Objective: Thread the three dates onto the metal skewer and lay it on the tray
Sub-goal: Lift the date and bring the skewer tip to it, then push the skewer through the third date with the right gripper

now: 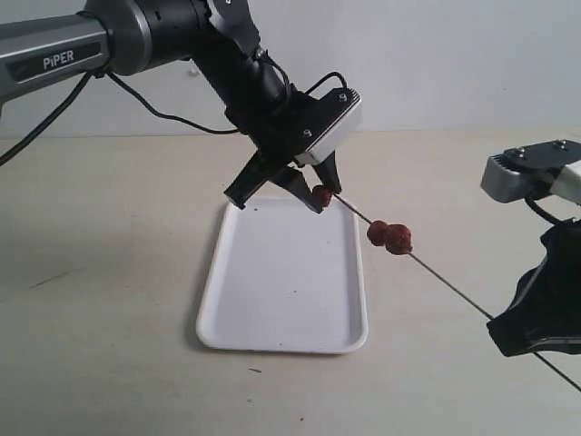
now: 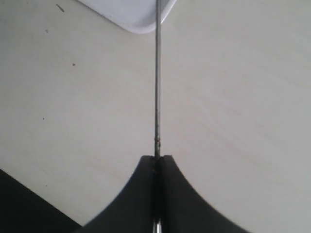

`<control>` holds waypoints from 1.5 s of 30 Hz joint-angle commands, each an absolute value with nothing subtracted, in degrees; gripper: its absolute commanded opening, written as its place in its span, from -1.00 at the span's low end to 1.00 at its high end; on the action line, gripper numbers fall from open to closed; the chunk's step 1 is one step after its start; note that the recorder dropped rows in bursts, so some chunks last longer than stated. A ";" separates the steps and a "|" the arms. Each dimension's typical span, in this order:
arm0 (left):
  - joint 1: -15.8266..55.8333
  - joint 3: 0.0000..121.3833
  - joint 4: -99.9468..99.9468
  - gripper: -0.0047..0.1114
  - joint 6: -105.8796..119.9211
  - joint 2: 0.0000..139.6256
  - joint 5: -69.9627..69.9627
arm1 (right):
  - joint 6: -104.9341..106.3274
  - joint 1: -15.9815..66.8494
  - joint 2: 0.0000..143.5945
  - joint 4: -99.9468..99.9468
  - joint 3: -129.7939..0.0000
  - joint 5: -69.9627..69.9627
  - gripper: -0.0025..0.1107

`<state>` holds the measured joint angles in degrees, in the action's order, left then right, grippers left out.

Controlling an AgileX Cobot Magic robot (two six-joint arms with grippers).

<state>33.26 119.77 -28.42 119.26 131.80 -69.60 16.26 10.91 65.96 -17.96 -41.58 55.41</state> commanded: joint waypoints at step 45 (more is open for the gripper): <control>33.24 119.53 -29.33 -0.33 119.98 131.11 -69.96 | 24.44 10.65 81.43 -24.90 -52.33 48.68 -0.96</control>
<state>33.05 119.77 -27.98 119.99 131.80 -69.33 23.27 10.91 80.52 -23.46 -51.04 50.85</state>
